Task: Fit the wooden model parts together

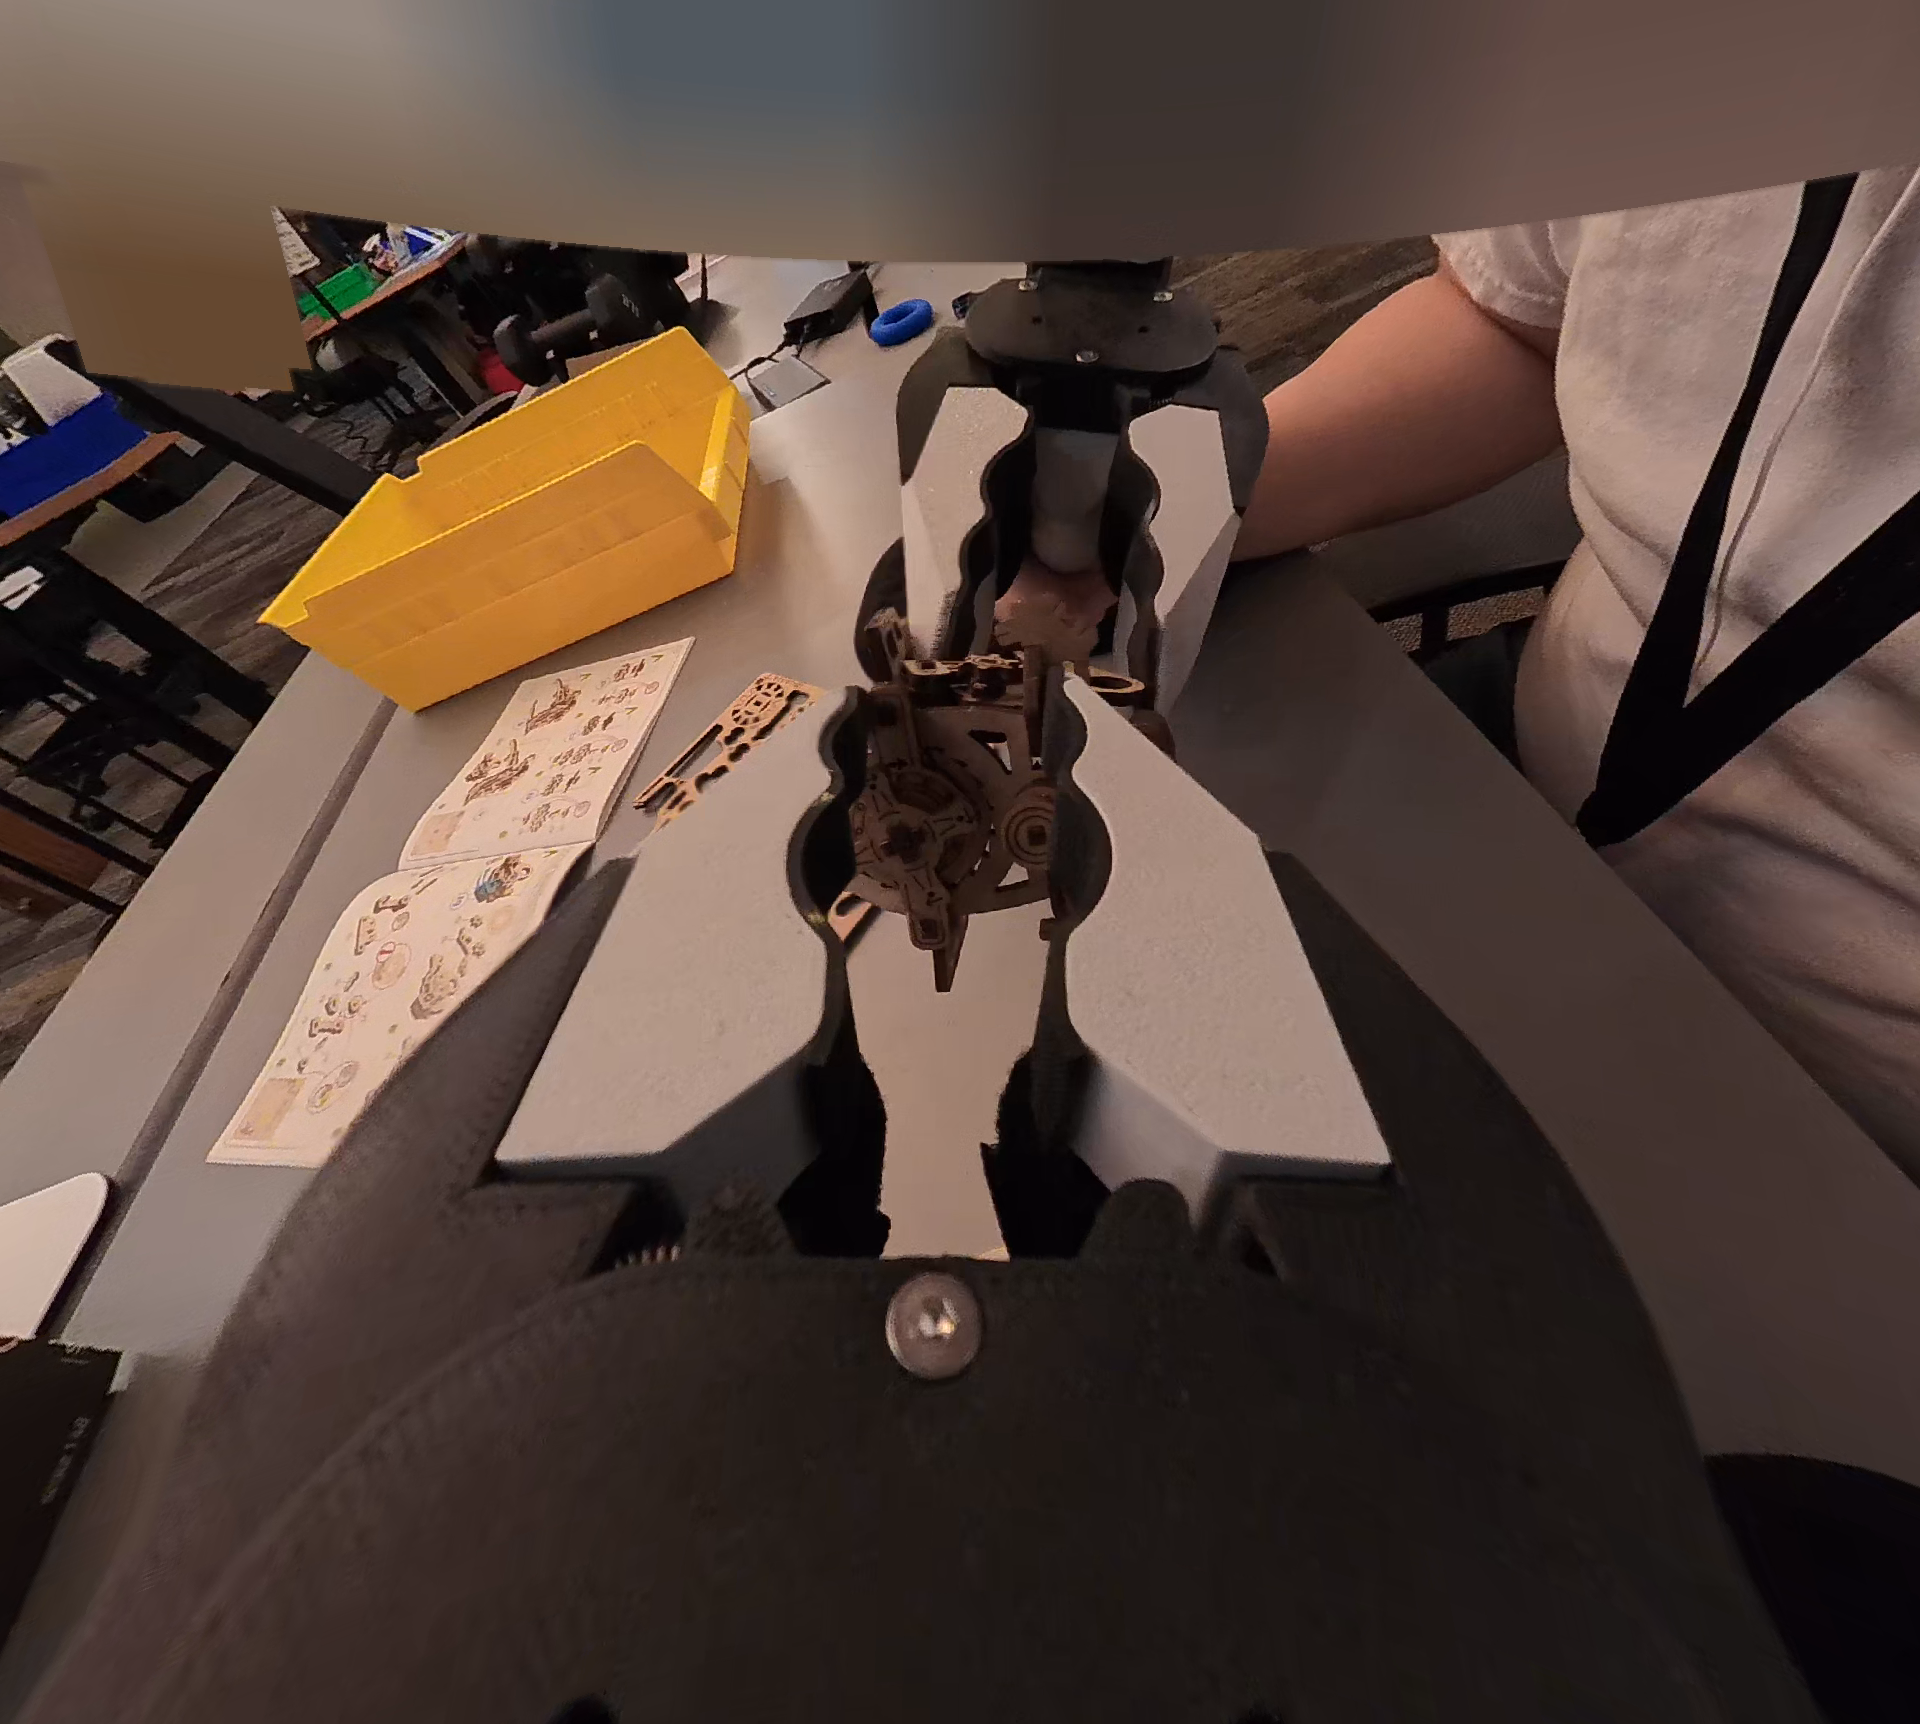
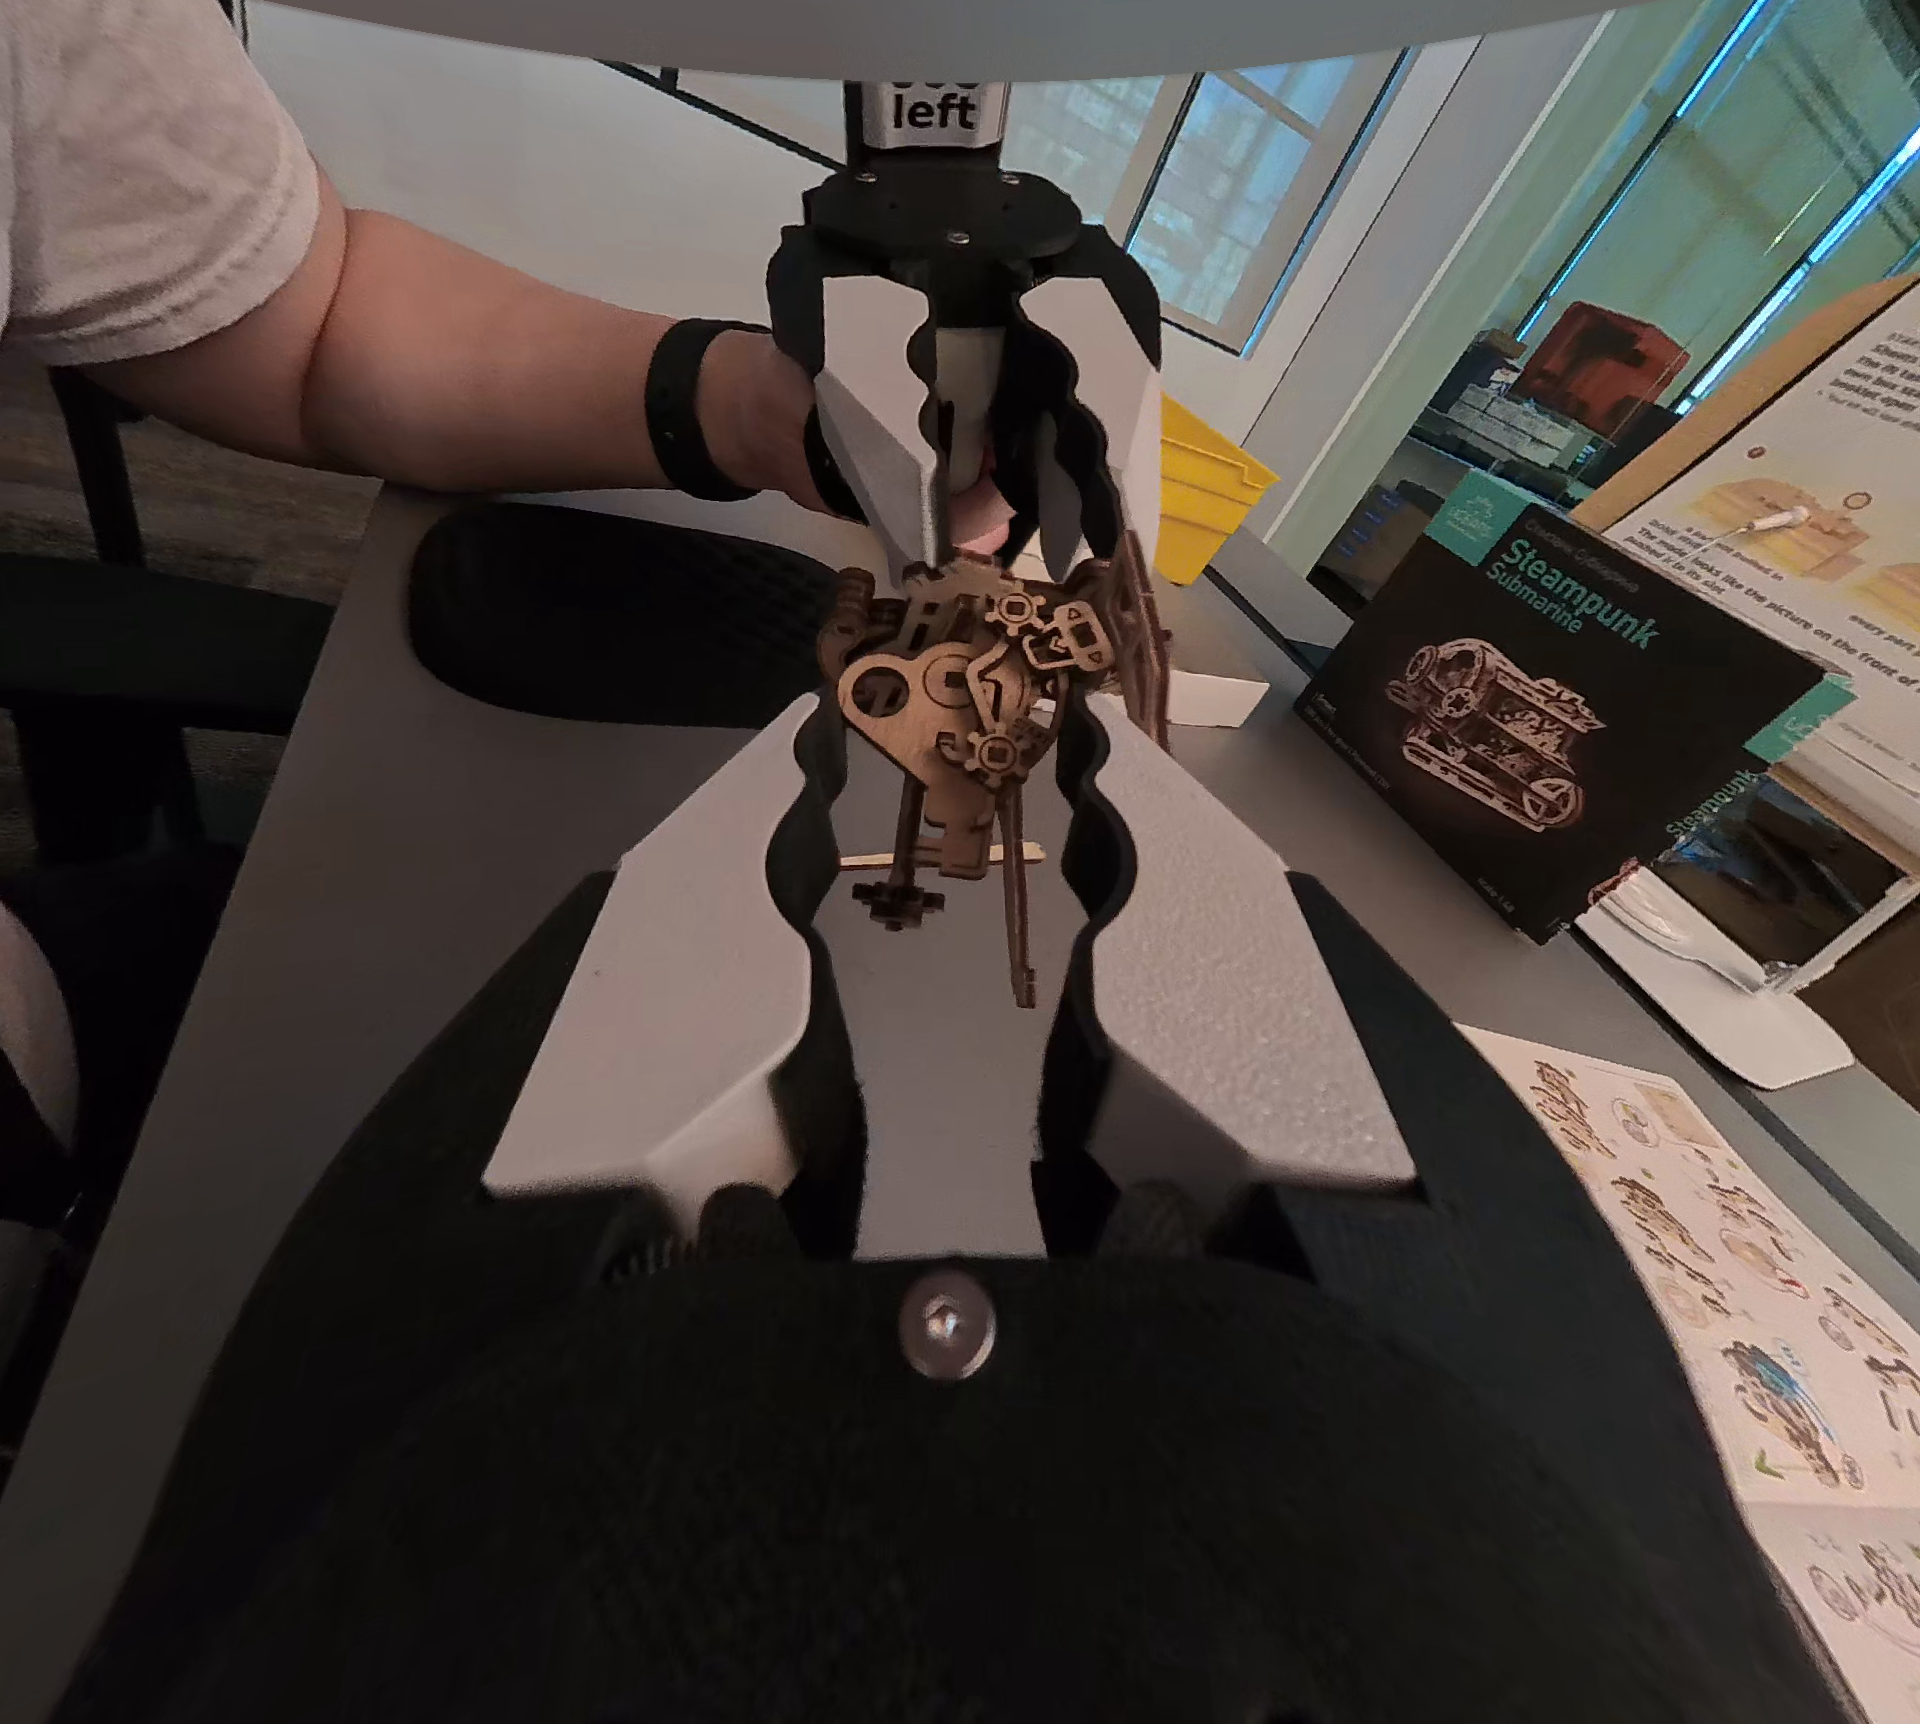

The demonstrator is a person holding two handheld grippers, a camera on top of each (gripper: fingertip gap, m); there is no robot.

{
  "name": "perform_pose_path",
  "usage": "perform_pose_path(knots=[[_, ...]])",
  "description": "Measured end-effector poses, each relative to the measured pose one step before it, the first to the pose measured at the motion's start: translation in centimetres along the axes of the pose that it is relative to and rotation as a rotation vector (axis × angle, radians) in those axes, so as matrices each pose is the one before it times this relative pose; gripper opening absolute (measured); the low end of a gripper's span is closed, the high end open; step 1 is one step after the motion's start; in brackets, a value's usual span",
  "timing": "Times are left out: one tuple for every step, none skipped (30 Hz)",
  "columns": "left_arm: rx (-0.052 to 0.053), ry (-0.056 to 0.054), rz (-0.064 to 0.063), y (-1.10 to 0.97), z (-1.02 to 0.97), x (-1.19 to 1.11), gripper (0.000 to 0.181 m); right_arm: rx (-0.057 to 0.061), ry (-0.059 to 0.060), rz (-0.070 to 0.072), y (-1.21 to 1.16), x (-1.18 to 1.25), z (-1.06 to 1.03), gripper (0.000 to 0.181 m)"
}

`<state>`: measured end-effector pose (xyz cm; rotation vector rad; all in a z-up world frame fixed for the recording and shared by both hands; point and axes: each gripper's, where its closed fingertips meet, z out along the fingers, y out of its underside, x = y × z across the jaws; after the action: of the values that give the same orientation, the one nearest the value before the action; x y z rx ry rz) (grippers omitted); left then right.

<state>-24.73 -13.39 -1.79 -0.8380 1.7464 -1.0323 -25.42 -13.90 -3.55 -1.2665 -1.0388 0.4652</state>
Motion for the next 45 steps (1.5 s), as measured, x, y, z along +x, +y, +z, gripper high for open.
perform_pose_path(knots=[[0.0106, 0.0082, -0.0016, -0.137, -0.012, 0.126, 0.032, 0.0050, -0.0014, -0.0063, -0.109, -0.101, -0.002, 0.040], [0.0064, 0.0083, -0.0032, -0.101, -0.018, 0.120, 0.032, 0.0062, -0.0096, 0.0082, -0.067, -0.143, 0.017, 0.040], [0.0004, 0.0053, 0.0031, -0.023, 0.042, 0.100, 0.032, -0.0031, -0.0101, 0.0115, 0.095, -0.111, 0.044, 0.040], [0.0060, 0.0041, 0.0045, -0.123, 0.072, 0.136, 0.032, -0.0063, -0.0054, -0.0053, 0.100, -0.132, 0.071, 0.040], [0.0102, 0.0148, 0.0002, -0.227, 0.141, 0.291, 0.032, -0.0077, -0.0185, -0.0010, 0.108, -0.378, 0.191, 0.040], [-0.0078, 0.0129, -0.0019, 0.019, 0.241, 0.269, 0.031, -0.0226, -0.0338, 0.0057, 0.383, -0.594, 0.331, 0.039], [-0.0263, -0.0232, 0.0080, 0.323, 0.067, -0.302, 0.032, -0.0300, 0.0210, 0.0048, 0.514, 0.300, 0.224, 0.040], [-0.0103, -0.0319, 0.0088, 0.158, -0.152, -0.472, 0.032, -0.0097, 0.0477, 0.0069, 0.171, 0.765, 0.090, 0.041], [0.0164, -0.0155, -0.0071, -0.246, -0.242, -0.272, 0.031, 0.0257, 0.0227, -0.0157, -0.350, 0.325, 0.005, 0.041], [0.0056, -0.0078, -0.0067, -0.126, -0.181, -0.215, 0.031, 0.0179, 0.0184, -0.0057, -0.243, 0.238, 0.111, 0.041], [-0.0261, -0.0054, -0.0005, 0.325, -0.062, -0.186, 0.031, -0.0176, 0.0074, 0.0209, 0.334, 0.124, 0.245, 0.042], [-0.0205, -0.0145, 0.0026, 0.308, -0.019, -0.224, 0.032, -0.0166, 0.0042, 0.0169, 0.298, 0.143, 0.164, 0.042], [-0.0042, -0.0250, 0.0046, 0.190, -0.047, -0.313, 0.032, -0.0040, 0.0186, 0.0086, 0.123, 0.368, 0.045, 0.042], [0.0049, -0.0174, 0.0029, 0.091, -0.081, -0.225, 0.032, 0.0010, 0.0137, 0.0085, -0.016, 0.263, -0.042, 0.042], [0.0081, -0.0092, -0.0074, -0.005, -0.096, -0.183, 0.032, 0.0102, 0.0086, -0.0002, -0.182, 0.144, -0.120, 0.042], [-0.0006, -0.0064, -0.0127, 0.093, -0.087, -0.225, 0.032, 0.0095, 0.0134, -0.0056, -0.148, 0.212, -0.119, 0.042], [-0.0026, -0.0023, -0.0111, 0.120, -0.082, -0.194, 0.031, 0.0051, 0.0104, -0.0011, -0.060, 0.200, -0.055, 0.042], [0.0041, 0.0023, -0.0070, 0.037, -0.045, -0.051, 0.031, 0.0037, -0.0043, 0.0075, -0.043, 0.026, 0.005, 0.042], [0.0071, 0.0021, -0.0035, -0.019, -0.016, 0.003, 0.031, 0.0015, -0.0087, 0.0101, -0.009, -0.031, 0.022, 0.042], [0.0058, -0.0007, -0.0007, -0.019, 0.007, -0.004, 0.031, 0.0021, -0.0030, 0.0041, -0.013, 0.007, 0.013, 0.042], [0.0002, -0.0002, 0.0014, 0.070, 0.018, 0.016, 0.031, -0.0024, -0.0019, 0.0026, 0.058, 0.001, 0.000, 0.042], [-0.0075, 0.0012, 0.0024, 0.141, 0.013, 0.036, 0.031, -0.0075, -0.0042, 0.0085, 0.156, -0.013, 0.027, 0.042], [-0.0054, 0.0015, 0.0006, 0.096, 0.005, 0.050, 0.032, -0.0084, -0.0033, 0.0172, 0.191, 0.052, 0.050, 0.042], [0.0029, 0.0003, -0.0054, -0.029, -0.018, 0.010, 0.031, -0.0077, -0.0015, 0.0247, 0.195, 0.152, 0.040, 0.042], [0.0107, -0.0021, -0.0143, -0.148, -0.059, -0.079, 0.031, -0.0042, -0.0075, 0.0324, 0.156, 0.122, 0.009, 0.042], [0.0141, -0.0013, -0.0226, -0.214, -0.111, -0.134, 0.031, -0.0025, -0.0132, 0.0392, 0.103, 0.071, -0.022, 0.042], [0.0077, 0.0015, -0.0283, -0.099, -0.111, -0.180, 0.032, 0.0051, -0.0115, 0.0387, -0.021, 0.085, -0.051, 0.041], [0.0019, 0.0031, -0.0297, 0.014, -0.095, -0.188, 0.032, 0.0114, -0.0141, 0.0302, -0.150, -0.015, -0.097, 0.041], [0.0017, 0.0016, -0.0261, 0.093, -0.049, -0.172, 0.031, 0.0184, 0.0001, 0.0178, -0.271, 0.129, -0.130, 0.041], [-0.0047, 0.0105, -0.0158, 0.259, 0.007, -0.002, 0.029, 0.0087, -0.0003, 0.0095, -0.086, 0.108, -0.068, 0.041], [-0.0153, 0.0026, -0.0036, 0.417, 0.029, -0.071, 0.028, -0.0204, 0.0009, 0.0040, 0.360, 0.136, 0.046, 0.041], [-0.0158, -0.0032, 0.0057, 0.394, 0.016, -0.097, 0.029, -0.0281, 0.0033, -0.0016, 0.475, 0.089, 0.104, 0.041], [-0.0149, 0.0026, 0.0044, 0.356, 0.024, 0.009, 0.030, -0.0194, 0.0043, -0.0066, 0.359, 0.020, 0.112, 0.041], [-0.0132, 0.0119, -0.0044, 0.339, 0.038, 0.119, 0.032, -0.0219, 0.0007, -0.0119, 0.375, -0.081, 0.129, 0.041], [-0.0168, 0.0196, -0.0133, 0.440, 0.057, 0.187, 0.035, -0.0213, 0.0015, -0.0212, 0.334, -0.132, 0.123, 0.042], [-0.0264, 0.0166, -0.0148, 0.649, 0.116, 0.089, 0.038, -0.0165, 0.0062, -0.0287, 0.227, -0.113, 0.105, 0.042], [-0.0317, 0.0099, -0.0068, 0.835, 0.156, 0.000, 0.042, -0.0203, 0.0064, -0.0260, 0.303, -0.102, 0.119, 0.042], [-0.0289, 0.0107, 0.0046, 0.835, 0.175, 0.068, 0.041, -0.0220, 0.0009, -0.0172, 0.359, -0.122, 0.159, 0.042], [-0.0152, -0.0004, 0.0161, 0.599, 0.179, -0.002, 0.035, -0.0250, -0.0044, -0.0096, 0.431, -0.162, 0.182, 0.042], [-0.0021, -0.0051, 0.0229, 0.373, 0.189, 0.021, 0.031, -0.0257, -0.0046, -0.0094, 0.439, -0.149, 0.157, 0.042], [-0.0134, 0.0001, 0.0261, 0.460, 0.206, 0.131, 0.023, -0.0237, 0.0007, -0.0127, 0.423, -0.053, 0.128, 0.042], [-0.0293, -0.0015, 0.0273, 0.616, 0.202, 0.080, 0.012, -0.0264, 0.0068, -0.0129, 0.446, 0.056, 0.112, 0.042], [-0.0254, -0.0037, 0.0260, 0.486, 0.183, 0.066, 0.005, -0.0251, 0.0046, -0.0139, 0.411, 0.013, 0.094, 0.041], [-0.0107, -0.0107, 0.0211, 0.221, 0.162, -0.015, 0.003, -0.0223, -0.0073, -0.0126, 0.387, -0.141, 0.104, 0.042], [-0.0067, -0.0071, 0.0184, 0.159, 0.151, 0.045, 0.002, -0.0171, -0.0155, -0.0114, 0.268, -0.284, 0.088, 0.042]])
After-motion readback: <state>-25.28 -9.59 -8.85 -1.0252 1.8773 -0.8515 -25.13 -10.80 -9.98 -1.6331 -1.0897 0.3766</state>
